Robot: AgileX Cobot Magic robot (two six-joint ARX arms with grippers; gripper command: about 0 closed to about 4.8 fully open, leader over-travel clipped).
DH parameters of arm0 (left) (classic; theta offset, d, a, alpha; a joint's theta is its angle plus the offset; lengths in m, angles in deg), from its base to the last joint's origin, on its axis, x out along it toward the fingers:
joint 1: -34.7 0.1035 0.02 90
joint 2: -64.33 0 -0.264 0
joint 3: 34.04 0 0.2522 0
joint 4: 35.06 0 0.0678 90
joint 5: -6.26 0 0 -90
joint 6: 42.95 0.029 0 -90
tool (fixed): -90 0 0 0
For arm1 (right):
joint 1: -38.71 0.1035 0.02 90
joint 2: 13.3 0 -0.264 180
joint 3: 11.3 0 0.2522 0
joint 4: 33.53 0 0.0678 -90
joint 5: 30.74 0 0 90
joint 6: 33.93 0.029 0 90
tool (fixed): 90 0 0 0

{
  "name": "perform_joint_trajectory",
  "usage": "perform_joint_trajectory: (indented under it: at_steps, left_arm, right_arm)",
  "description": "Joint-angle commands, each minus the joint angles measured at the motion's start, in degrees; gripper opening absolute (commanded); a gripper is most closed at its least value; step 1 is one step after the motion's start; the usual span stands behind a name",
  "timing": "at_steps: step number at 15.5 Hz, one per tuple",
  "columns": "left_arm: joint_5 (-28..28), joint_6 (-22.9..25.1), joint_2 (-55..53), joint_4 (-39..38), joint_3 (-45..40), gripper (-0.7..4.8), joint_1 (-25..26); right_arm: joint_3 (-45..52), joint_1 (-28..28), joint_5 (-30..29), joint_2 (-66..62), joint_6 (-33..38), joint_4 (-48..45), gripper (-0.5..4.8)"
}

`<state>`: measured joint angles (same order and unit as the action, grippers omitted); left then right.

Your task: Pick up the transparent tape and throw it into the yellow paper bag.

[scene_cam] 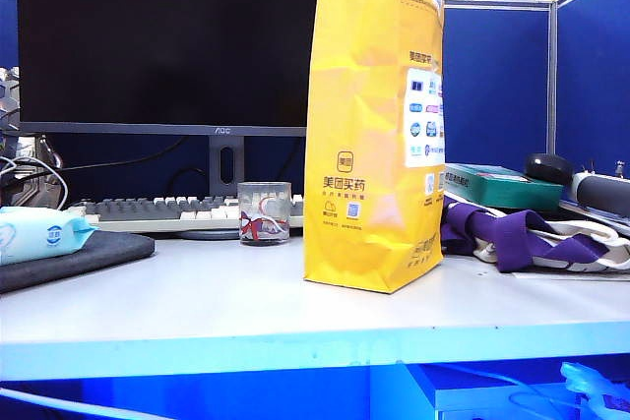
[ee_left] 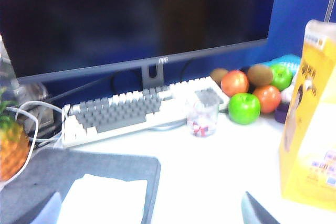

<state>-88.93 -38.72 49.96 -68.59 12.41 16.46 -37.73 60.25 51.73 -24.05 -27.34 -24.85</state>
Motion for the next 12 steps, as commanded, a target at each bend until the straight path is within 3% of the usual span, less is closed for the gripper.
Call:
perform_joint_trajectory:
  at_steps: [1, 5, 8, 9, 12]
  left_arm:
    - [0.0, -0.2, 1.9, -0.2, -1.1, 4.79, 0.0]
    - [0.1, -0.2, 8.2, 0.2, -8.7, 4.79, 0.9]
    - [0.1, -0.2, 12.7, 0.0, -16.3, 4.79, 7.6]
    - [0.0, -0.2, 14.2, 0.1, -17.6, 4.79, 10.3]
    - [-0.1, -0.2, 14.1, 0.2, -18.2, 4.79, 11.5]
  right_arm:
    - [4.7, -0.2, -0.2, 4.6, 0.2, -1.1, 4.49]
    - [9.4, -0.3, -0.1, 10.6, 0.2, 1.1, 4.49]
    - [9.6, -1.1, -0.1, 10.6, 0.2, 2.1, 4.49]
    - [9.9, -2.3, -0.1, 10.6, 0.2, 1.5, 4.49]
    - [12.3, -7.3, -0.1, 10.6, 0.2, -0.8, 4.49]
